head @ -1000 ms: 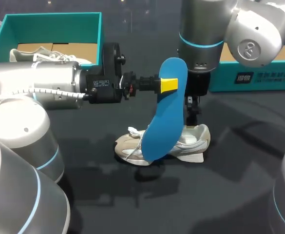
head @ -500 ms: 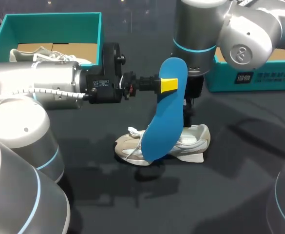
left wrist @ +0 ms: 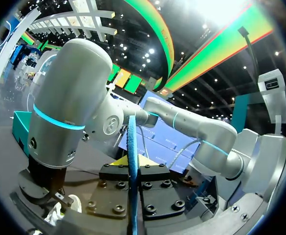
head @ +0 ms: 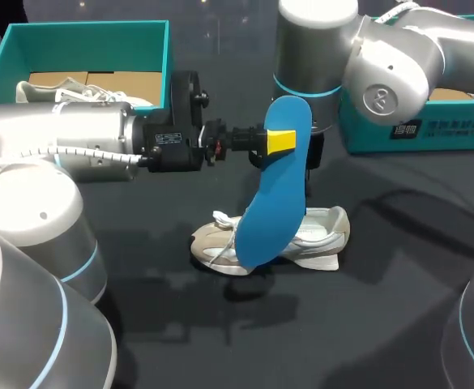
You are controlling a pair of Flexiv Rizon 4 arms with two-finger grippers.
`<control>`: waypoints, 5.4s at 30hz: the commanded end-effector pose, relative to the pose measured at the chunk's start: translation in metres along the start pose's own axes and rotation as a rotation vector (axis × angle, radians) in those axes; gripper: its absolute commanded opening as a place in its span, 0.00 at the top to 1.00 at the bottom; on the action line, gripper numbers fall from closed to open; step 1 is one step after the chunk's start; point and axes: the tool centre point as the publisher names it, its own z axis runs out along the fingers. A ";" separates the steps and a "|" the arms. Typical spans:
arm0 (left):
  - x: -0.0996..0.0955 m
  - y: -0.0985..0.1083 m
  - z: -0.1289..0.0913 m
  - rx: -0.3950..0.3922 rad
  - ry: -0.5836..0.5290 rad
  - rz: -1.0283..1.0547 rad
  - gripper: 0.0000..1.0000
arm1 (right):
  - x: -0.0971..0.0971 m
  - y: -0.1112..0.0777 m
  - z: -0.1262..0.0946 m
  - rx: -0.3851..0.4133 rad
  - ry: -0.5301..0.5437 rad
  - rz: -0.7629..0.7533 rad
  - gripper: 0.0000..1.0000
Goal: Take the shoe out of the shoebox, open the shoe tongue, remove and reinsert the insole, then place the shoe into the shoebox
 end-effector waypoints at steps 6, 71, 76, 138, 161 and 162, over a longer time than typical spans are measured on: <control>0.000 0.001 0.000 0.003 0.000 0.001 1.00 | 0.003 0.003 0.022 -0.020 0.016 -0.001 0.15; 0.000 0.001 0.000 0.003 0.000 0.001 1.00 | 0.047 -0.003 -0.012 -0.164 -0.045 0.592 1.00; 0.000 0.001 0.000 0.003 0.000 0.001 1.00 | 0.057 -0.004 -0.009 -0.198 -0.060 0.757 1.00; 0.000 0.001 0.000 0.003 0.000 0.001 1.00 | 0.064 -0.013 0.028 -0.292 0.015 1.356 1.00; 0.000 0.001 0.000 0.003 0.000 0.001 1.00 | 0.059 -0.007 0.048 -0.311 0.090 1.358 0.67; 0.000 0.001 0.000 0.003 0.000 0.001 1.00 | 0.059 -0.007 0.048 -0.314 0.093 1.357 0.60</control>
